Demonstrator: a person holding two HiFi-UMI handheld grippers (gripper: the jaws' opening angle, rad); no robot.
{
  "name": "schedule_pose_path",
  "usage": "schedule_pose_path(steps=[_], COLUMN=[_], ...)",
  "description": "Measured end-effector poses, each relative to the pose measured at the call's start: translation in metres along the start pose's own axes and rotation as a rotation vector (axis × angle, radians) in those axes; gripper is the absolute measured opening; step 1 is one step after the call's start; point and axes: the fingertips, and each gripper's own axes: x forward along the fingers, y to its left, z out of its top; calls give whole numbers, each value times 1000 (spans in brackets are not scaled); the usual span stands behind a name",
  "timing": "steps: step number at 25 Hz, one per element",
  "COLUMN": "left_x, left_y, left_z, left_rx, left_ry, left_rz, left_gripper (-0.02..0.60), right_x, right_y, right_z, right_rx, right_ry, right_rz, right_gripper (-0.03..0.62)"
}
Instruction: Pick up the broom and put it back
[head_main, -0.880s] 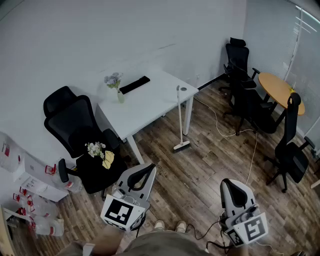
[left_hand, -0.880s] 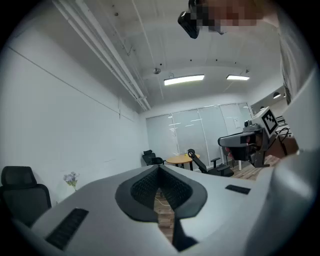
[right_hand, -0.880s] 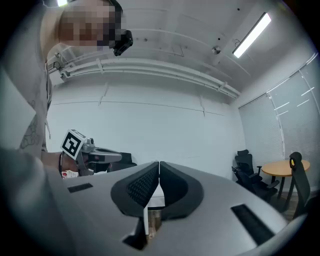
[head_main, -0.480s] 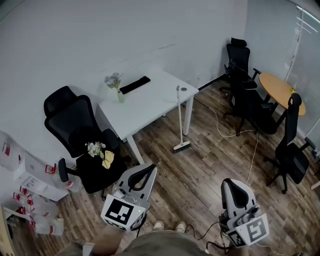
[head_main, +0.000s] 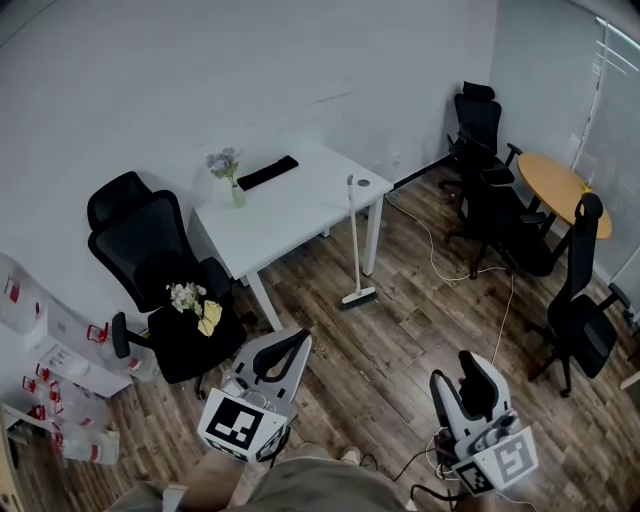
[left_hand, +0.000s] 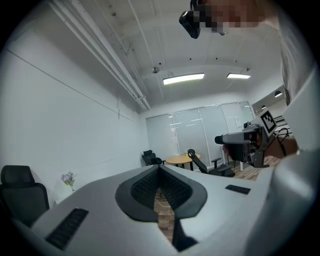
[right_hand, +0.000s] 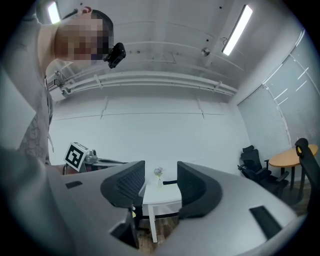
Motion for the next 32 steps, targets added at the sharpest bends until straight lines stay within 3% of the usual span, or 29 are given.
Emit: schedule_pose_path(steps=[7, 15, 32], left_x=[10, 36, 189], left_y=[-6, 10, 135], left_z=[-14, -32, -54], left_rx=[-10, -26, -64], left_ry=[25, 29, 61], left_rz=[32, 42, 0], left_gripper=[15, 15, 15], right_x=[-7, 23, 207], right_y=[-21, -48, -139], right_z=[-9, -36, -71], right_rx=[-11, -11, 15], right_ry=[21, 64, 150], right_rz=[-12, -9, -29], right_gripper=[215, 213, 213])
